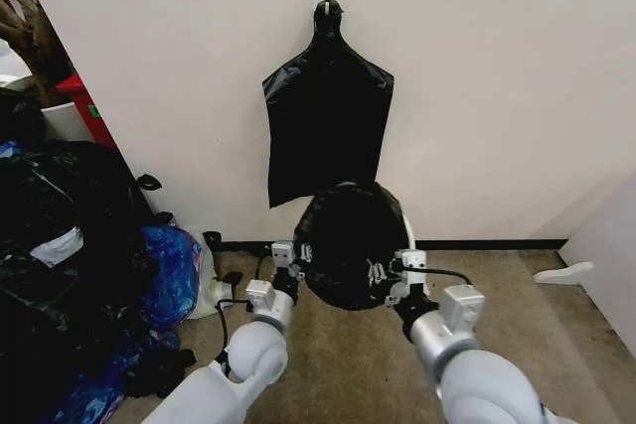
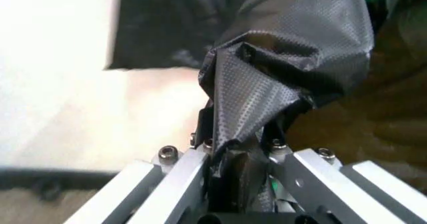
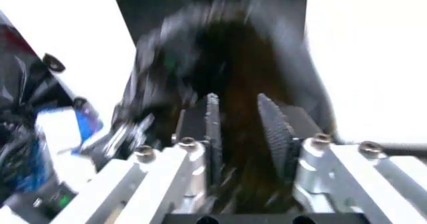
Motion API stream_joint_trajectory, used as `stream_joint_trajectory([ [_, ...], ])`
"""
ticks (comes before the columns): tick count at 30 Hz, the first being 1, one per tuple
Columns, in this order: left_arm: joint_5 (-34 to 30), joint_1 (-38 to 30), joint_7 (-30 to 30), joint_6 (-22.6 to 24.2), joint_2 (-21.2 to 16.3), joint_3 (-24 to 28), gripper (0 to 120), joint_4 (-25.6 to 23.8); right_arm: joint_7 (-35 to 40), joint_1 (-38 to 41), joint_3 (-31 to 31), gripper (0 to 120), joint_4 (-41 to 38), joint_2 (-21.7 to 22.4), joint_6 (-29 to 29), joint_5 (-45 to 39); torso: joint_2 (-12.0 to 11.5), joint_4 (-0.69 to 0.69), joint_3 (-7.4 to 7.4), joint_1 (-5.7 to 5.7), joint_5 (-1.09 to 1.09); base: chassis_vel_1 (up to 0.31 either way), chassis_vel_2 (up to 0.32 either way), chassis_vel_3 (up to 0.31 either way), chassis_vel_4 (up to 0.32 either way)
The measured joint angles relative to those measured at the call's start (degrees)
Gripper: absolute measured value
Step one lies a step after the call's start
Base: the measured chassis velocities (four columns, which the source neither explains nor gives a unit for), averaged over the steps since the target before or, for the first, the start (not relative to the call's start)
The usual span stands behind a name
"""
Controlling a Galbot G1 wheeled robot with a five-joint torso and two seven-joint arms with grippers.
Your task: Place the garbage bag over the trash bin.
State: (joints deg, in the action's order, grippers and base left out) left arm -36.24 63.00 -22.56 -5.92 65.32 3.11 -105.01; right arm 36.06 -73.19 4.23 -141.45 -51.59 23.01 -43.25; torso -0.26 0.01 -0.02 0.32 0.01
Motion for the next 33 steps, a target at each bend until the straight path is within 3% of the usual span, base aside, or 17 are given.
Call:
stream_joint_trajectory([
  [7,-0.35,0.83,-0.02,0.5,-1.28,-0.91,3,-2.0,-4.41,2.43,1.96,52,3.09,1.95,-1.22,6.58,0.0,0.02,0.0,0.0,0.0,0.0,0.0,0.0,0.0],
  [19,1.24,0.62,-0.02,0.46,-1.69,-0.55,3,-2.54,-5.23,4.28,0.09,95,8.14,-1.4,-0.79,11.13,0.0,0.02,-0.01,0.0,0.0,0.0,0.0,0.0,0.0],
  [24,1.62,0.5,-0.02,0.36,-1.38,-0.03,3,-3.0,-5.57,4.12,0.03,81,9.2,-1.45,-0.45,12.96,0.0,0.02,-0.01,0.0,0.0,0.0,0.0,0.0,0.0],
  [29,1.62,0.05,-0.07,0.35,-1.73,0.19,3,-3.59,-5.96,4.4,-0.11,58,10.93,-1.78,-0.47,14.25,0.0,0.02,-0.01,0.0,0.0,0.0,0.0,0.0,0.0],
  [33,1.61,0.05,-0.07,0.35,-1.87,0.2,3,-3.77,-5.96,4.4,-0.11,51,11.22,-1.82,-0.51,14.32,0.0,0.02,-0.01,0.0,0.0,0.0,0.0,0.0,0.0],
])
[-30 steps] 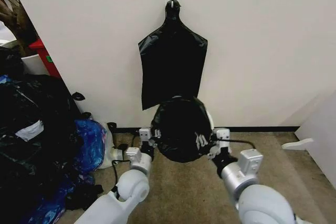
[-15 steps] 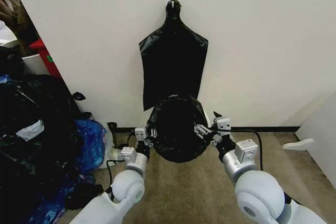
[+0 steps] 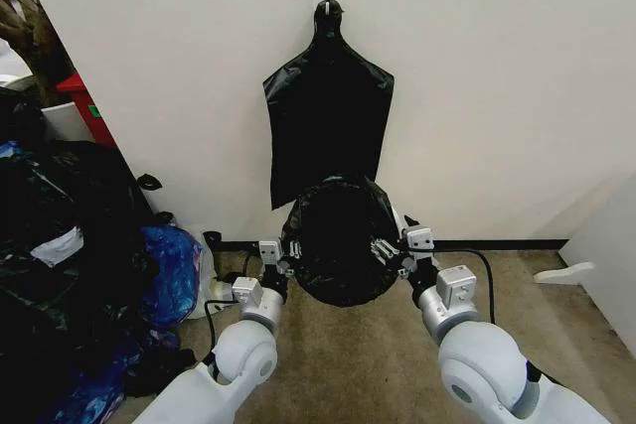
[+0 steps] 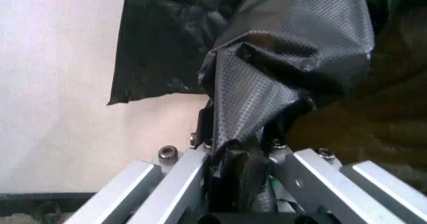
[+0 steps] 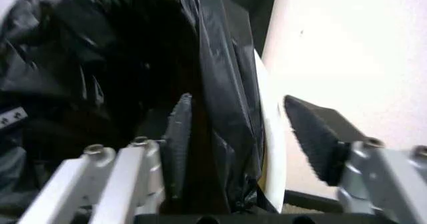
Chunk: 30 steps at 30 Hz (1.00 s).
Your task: Place the garbage bag over the trash bin.
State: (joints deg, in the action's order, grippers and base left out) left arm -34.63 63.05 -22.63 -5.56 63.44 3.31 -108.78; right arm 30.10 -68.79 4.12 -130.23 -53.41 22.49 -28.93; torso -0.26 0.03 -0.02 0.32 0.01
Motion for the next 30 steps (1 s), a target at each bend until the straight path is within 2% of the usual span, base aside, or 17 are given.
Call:
stream_joint_trajectory([
  [1,-0.03,0.01,0.0,0.0,-0.12,0.0,3,-0.21,0.0,0.0,0.0,43,0.32,-0.01,-0.12,0.12,0.0,0.0,0.0,0.0,0.0,0.0,0.0,0.0,0.0],
  [3,-0.06,0.06,-0.02,0.0,-0.23,0.0,3,-0.33,0.16,0.01,0.05,35,0.57,-0.05,-0.23,0.22,0.0,0.0,0.0,0.0,0.0,0.0,0.0,0.0,0.0],
  [6,-0.06,0.1,-0.01,-0.01,-0.28,0.0,3,-0.34,0.27,0.03,0.1,28,0.7,-0.05,-0.27,0.23,0.0,0.0,0.0,0.0,0.0,0.0,0.0,0.0,0.0],
  [9,-0.07,0.16,0.19,-0.12,-0.42,-0.08,3,-0.35,0.46,0.02,0.29,12,0.58,0.15,-0.49,0.23,0.0,0.0,0.0,0.0,0.0,0.0,0.0,0.0,0.0],
  [13,-0.12,0.17,0.63,-0.23,-0.59,-0.15,3,-0.29,0.61,0.22,0.56,2,0.58,0.32,-0.73,-0.1,0.0,0.0,0.0,0.0,0.0,0.0,0.0,0.0,0.0],
  [30,-0.12,0.58,3.1,-1.34,-1.07,-1.55,3,2.05,0.13,-0.8,3.15,0,-2.1,2.91,-3.68,-6.79,0.0,0.01,0.0,0.0,0.0,0.0,0.0,0.0,0.0],
])
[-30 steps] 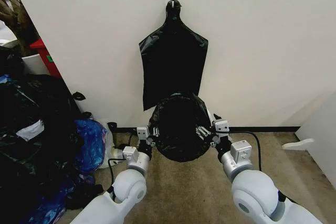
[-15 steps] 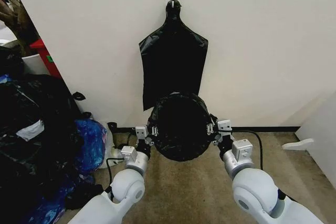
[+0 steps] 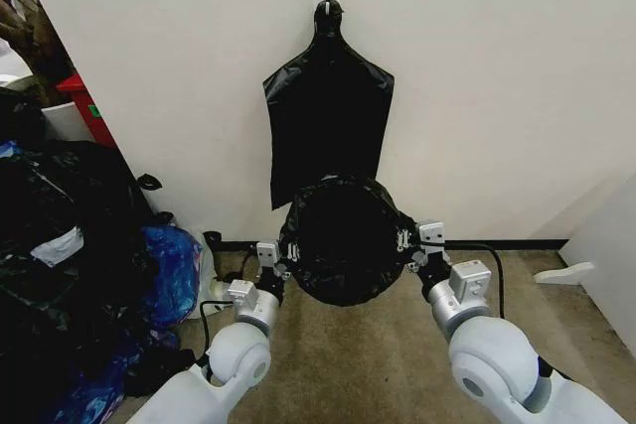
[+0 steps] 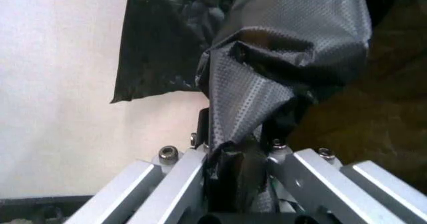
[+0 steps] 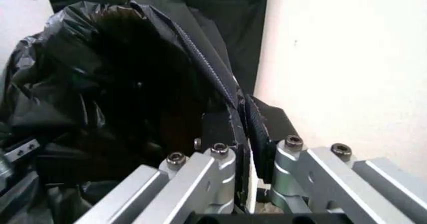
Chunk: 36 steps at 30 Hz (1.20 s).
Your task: Place the garbage bag over the trash bin.
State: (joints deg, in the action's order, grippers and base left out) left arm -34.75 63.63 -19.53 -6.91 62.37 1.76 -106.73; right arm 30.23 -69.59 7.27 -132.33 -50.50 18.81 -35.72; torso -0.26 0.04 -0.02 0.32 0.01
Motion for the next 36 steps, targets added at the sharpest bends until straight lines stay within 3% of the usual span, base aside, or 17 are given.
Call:
stream_joint_trajectory([
  [25,0.06,1.2,0.61,-0.1,-0.92,-0.34,3,-2.47,-0.91,-0.34,1.44,0,2.25,0.96,-2.57,-0.98,0.0,-0.01,0.0,0.0,0.0,0.0,0.0,0.0,0.0],
  [30,0.08,1.63,1.33,-0.72,-1.15,-0.8,3,-2.54,-3.0,-0.33,2.28,0,3.97,1.51,-3.59,-3.6,0.0,-0.01,0.0,0.0,0.0,0.0,0.0,0.0,0.0],
  [36,0.02,1.99,2.52,-1.65,-1.08,-1.02,3,-2.76,-12.66,-0.27,4.13,0,10.13,2.67,-7.73,-4.12,0.0,-0.01,0.0,0.0,0.01,0.0,0.0,0.0,0.0],
])
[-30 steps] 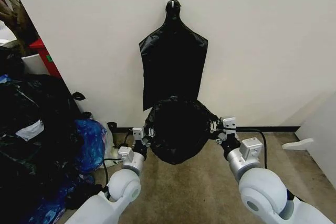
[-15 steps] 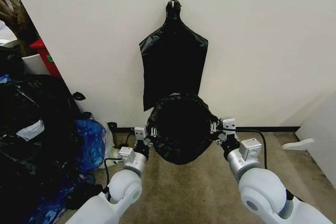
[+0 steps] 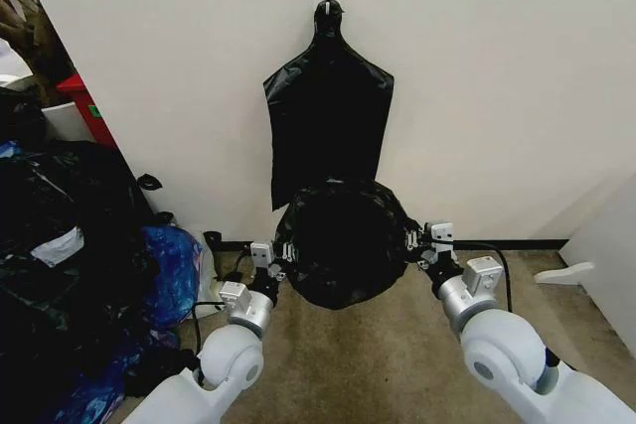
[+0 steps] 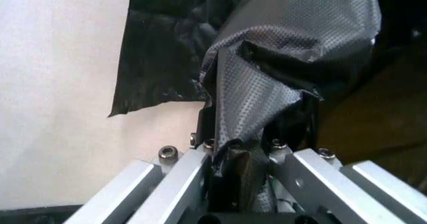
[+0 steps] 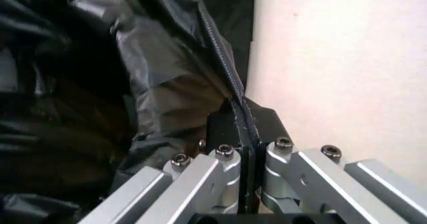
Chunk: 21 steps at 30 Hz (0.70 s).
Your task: Place the garbage bag over the trash bin.
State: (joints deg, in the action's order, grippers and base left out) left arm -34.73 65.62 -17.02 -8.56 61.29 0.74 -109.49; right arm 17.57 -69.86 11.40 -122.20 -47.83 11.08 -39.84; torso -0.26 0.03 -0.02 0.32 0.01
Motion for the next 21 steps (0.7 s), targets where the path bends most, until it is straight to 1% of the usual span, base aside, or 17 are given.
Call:
stream_joint_trajectory([
  [2,-0.21,0.0,0.25,-0.08,0.12,-0.02,3,-0.08,-5.74,-0.08,0.78,0,2.49,0.6,-2.64,0.65,0.0,0.0,0.0,0.0,-0.01,0.0,0.0,0.0,0.0],
  [4,-0.44,-0.02,0.46,-0.1,0.13,-0.04,3,-0.12,-9.22,-0.15,1.08,0,4.05,0.86,-4.84,1.47,0.0,0.0,0.0,0.0,0.0,0.0,0.0,0.0,0.0],
  [5,-0.79,-0.13,0.68,-0.11,0.13,-0.05,3,-0.18,-12.87,-0.18,1.44,0,5.75,0.98,-7.35,2.64,0.0,0.0,0.0,0.0,0.0,0.0,0.0,0.0,0.0],
  [7,-0.97,-0.18,0.74,-0.1,0.12,-0.06,3,-0.22,-14.08,-0.19,1.58,0,6.39,0.98,-8.15,3.13,0.0,0.0,0.0,0.0,0.0,0.0,0.0,0.0,0.0],
  [9,-1.74,-0.37,0.86,-0.11,0.04,-0.08,3,-0.49,-17.16,-0.16,1.88,0,8.35,0.89,-10.35,4.9,0.0,0.01,0.0,0.0,0.0,0.0,0.0,0.0,0.0],
  [14,-2.7,-0.51,0.88,-0.1,0.02,-0.09,3,-0.84,-18.63,0.15,1.9,0,10.44,0.44,-11.59,7.03,0.0,0.0,0.0,0.0,0.0,0.0,0.0,0.0,0.0],
  [17,-4.3,-0.55,0.81,0.03,0.16,-0.09,3,-1.35,-19.01,-0.06,1.89,1,11.32,0.19,-12.01,8.76,0.0,0.0,0.0,0.0,0.0,0.0,0.0,0.0,0.0],
  [20,-5.21,-0.58,0.58,0.31,0.3,-0.13,3,-1.49,-17.99,-0.55,1.85,12,11.09,0.01,-12.35,9.67,0.0,0.0,0.0,0.0,0.0,0.0,0.0,0.0,0.0],
  [21,-5.21,-0.58,0.58,0.31,0.3,-0.13,3,-1.49,-17.99,-0.55,1.85,12,11.09,0.01,-12.35,9.67,0.0,0.0,0.0,0.0,0.0,0.0,0.0,0.0,0.0],
])
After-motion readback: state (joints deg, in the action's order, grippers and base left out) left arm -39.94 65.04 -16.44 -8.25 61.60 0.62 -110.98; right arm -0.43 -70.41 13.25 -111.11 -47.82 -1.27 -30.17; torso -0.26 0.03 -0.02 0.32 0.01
